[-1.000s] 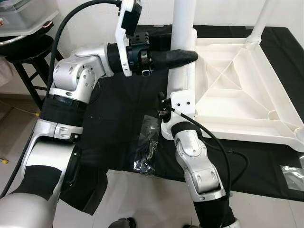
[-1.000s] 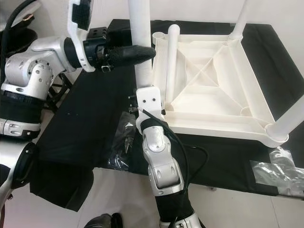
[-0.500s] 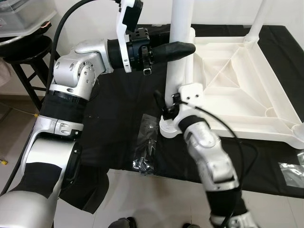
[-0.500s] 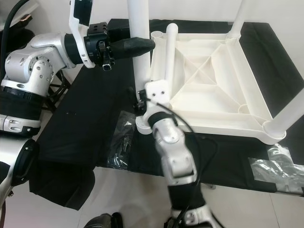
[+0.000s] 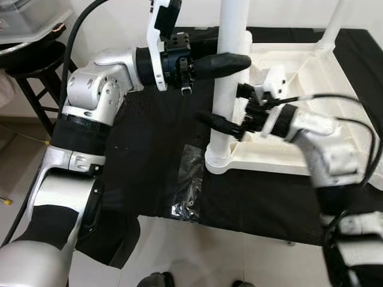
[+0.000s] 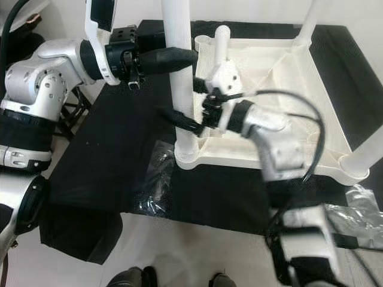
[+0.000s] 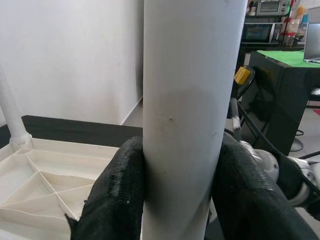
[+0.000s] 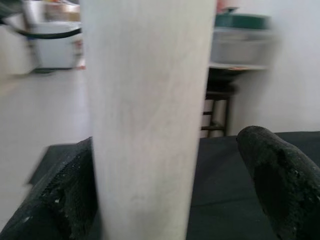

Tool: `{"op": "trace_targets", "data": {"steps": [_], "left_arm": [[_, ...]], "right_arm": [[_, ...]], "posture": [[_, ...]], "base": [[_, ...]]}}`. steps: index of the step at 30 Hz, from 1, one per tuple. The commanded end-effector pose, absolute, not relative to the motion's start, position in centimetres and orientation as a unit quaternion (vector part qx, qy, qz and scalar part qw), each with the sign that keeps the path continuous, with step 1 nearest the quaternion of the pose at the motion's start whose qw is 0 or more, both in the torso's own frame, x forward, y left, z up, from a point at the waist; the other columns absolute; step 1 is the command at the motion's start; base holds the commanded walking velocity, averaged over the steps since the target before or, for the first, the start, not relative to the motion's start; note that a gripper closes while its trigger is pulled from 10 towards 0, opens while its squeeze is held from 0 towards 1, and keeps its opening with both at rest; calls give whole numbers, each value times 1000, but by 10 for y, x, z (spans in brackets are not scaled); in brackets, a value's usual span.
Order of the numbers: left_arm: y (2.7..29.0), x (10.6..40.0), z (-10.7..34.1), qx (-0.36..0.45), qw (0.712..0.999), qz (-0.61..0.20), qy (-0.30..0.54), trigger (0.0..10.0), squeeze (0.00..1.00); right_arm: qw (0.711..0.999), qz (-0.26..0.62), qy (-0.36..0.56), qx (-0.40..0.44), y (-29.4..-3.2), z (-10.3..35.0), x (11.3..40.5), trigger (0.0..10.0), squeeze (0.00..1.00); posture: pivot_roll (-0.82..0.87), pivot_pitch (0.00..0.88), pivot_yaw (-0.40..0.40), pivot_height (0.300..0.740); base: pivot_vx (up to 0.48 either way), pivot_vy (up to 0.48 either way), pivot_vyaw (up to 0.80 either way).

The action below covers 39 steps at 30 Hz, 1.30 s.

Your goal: Building children table

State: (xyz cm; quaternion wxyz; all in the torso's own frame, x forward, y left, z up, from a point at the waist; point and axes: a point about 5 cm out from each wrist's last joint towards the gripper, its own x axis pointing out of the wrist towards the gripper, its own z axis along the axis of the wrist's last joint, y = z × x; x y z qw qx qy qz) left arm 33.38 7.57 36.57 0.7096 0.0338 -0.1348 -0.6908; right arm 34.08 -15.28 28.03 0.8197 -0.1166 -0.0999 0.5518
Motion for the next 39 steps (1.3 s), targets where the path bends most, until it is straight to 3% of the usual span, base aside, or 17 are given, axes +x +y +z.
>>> {"op": "trace_targets", "data": {"steps": [1, 7, 8, 10, 11, 20, 21, 24, 25, 26, 27, 28, 29, 30, 34, 36, 39], "left_arm": [[74, 331, 362, 35, 698, -705, -121, 0, 0], [74, 329, 360, 37, 695, -708, -115, 0, 0], [75, 328, 360, 37, 694, -710, -113, 0, 0], [75, 328, 360, 37, 694, -710, -113, 0, 0], [74, 328, 360, 38, 692, -712, -112, 0, 0], [67, 324, 364, 45, 679, -724, -115, 0, 0], [65, 323, 365, 43, 672, -730, -116, 0, 396], [63, 322, 365, 40, 665, -737, -115, 0, 396], [61, 323, 365, 54, 676, -724, -122, 8000, 1000], [61, 323, 365, 58, 680, -720, -125, 8000, 1000], [60, 325, 366, 53, 691, -709, -129, 10000, 1000], [60, 325, 366, 53, 691, -709, -129, 10000, 1000], [61, 327, 368, 50, 696, -705, -129, 10000, 0], [61, 327, 368, 50, 696, -705, -129, 10000, 0], [67, 330, 371, 37, 708, -693, -132, 10000, 0], [70, 333, 373, 33, 714, -686, -135, 10000, 0], [71, 335, 372, 31, 719, -681, -136, 10000, 0]], "right_arm": [[805, 577, -88, -104, -154, 275, 342, 10000, 0], [801, 586, -75, -98, -155, 271, 352, 10000, 0], [800, 588, -68, -94, -155, 269, 356, 7725, 0], [800, 588, -68, -94, -155, 269, 356, 7725, 0], [801, 588, -60, -91, -154, 264, 359, 0, 0], [795, 598, -42, -90, -153, 251, 364, 0, 0], [797, 596, -42, -92, -155, 248, 364, 0, 0], [798, 594, -44, -93, -157, 246, 366, 0, 0], [811, 575, -57, -98, -159, 242, 366, 0, 0], [814, 569, -61, -99, -160, 241, 366, 0, 0], [825, 554, -64, -93, -160, 239, 365, 0, 0], [825, 554, -64, -93, -160, 239, 365, 0, 0], [842, 529, -63, -89, -159, 233, 364, 0, 0], [842, 529, -63, -89, -159, 233, 364, 0, 0], [899, 431, -59, -46, -141, 206, 345, 0, 0], [963, 264, -38, -34, -120, 180, 331, 0, 0], [979, 203, -17, -9, -100, 169, 317, 0, 0]], "posture": [[50, 182, 81, 740], [63, 192, 86, 740], [67, 195, 87, 740], [67, 195, 87, 740], [74, 200, 88, 740], [71, 203, 92, 740], [69, 202, 91, 740], [67, 202, 90, 740], [60, 204, 79, 740], [60, 204, 79, 740], [60, 203, 77, 740], [60, 203, 77, 740], [56, 204, 68, 740], [56, 204, 68, 740], [43, 196, 58, 740], [42, 195, 62, 740], [41, 189, 69, 740]], "base": [[0, 0, 0], [0, 0, 0], [0, 0, 0], [0, 0, 0], [0, 0, 0], [0, 0, 0], [0, 0, 0], [0, 0, 0], [0, 0, 0], [0, 0, 0], [0, 0, 0], [0, 0, 0], [0, 0, 0], [0, 0, 0], [0, 0, 0], [0, 0, 0], [0, 0, 0]]}}
